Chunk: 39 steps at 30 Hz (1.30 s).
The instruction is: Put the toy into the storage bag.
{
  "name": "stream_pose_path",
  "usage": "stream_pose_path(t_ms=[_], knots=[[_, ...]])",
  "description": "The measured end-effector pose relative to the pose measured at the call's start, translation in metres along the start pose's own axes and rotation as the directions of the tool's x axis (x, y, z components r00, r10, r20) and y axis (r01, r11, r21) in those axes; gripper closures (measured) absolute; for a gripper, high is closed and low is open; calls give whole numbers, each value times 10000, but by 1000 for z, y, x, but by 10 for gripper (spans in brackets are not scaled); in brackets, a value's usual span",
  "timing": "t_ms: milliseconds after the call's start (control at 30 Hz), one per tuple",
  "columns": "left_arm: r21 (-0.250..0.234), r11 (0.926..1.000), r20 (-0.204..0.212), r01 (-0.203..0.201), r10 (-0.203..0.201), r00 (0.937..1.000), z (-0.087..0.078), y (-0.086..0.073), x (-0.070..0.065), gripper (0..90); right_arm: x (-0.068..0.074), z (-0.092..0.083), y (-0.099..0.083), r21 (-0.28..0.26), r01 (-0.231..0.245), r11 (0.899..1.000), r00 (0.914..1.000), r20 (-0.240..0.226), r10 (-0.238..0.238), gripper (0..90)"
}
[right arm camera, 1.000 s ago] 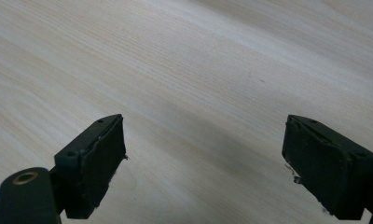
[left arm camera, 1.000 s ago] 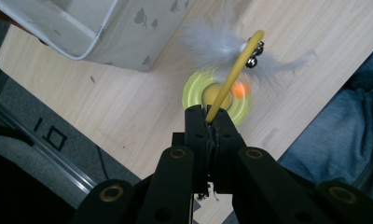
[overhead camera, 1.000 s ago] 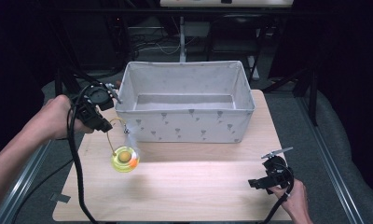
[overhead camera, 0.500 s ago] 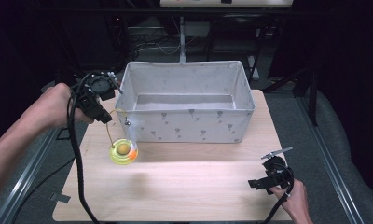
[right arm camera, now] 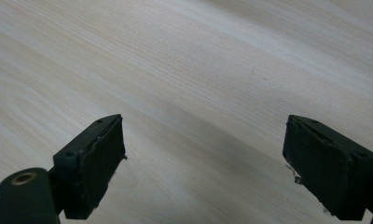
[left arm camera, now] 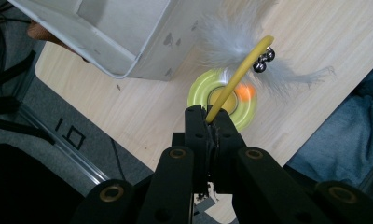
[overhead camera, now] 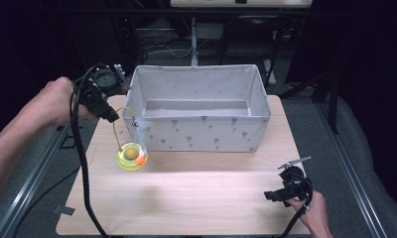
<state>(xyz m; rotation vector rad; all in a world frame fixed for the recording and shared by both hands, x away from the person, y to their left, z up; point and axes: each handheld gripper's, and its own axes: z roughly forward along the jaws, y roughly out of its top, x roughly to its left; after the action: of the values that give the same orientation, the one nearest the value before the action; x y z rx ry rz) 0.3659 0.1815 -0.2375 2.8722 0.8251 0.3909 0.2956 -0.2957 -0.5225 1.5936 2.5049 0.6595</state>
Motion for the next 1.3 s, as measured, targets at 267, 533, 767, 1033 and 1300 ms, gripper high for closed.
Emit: stream_pose_path(t_ms=[267, 533, 767, 1033, 1300], knots=[[-4, 10000, -112, -4, 4, 9999, -7, 5, 6, 878, 0, 0, 0, 76, 62, 10000, 10000, 63, -63, 123], [-97, 9999, -241, 25, -27, 9997, -17, 9, 9, 879, 0, 0, 0, 59, 41, 10000, 10000, -23, -41, 122], [-156, 9999, -325, -7, 2, 9995, -23, 12, 10, 878, -1, 0, 0, 127, 74, 9999, 10000, 27, -75, 122], [-235, 9997, -495, 12, -24, 9988, -33, 17, 13, 879, -1, 0, 0, 126, 54, 9999, 10000, 12, -54, 123], [-345, 9994, -700, 55, -79, 9975, -45, 22, 18, 879, -1, 0, 0, 118, 60, 9999, 10000, 20, -60, 122]])
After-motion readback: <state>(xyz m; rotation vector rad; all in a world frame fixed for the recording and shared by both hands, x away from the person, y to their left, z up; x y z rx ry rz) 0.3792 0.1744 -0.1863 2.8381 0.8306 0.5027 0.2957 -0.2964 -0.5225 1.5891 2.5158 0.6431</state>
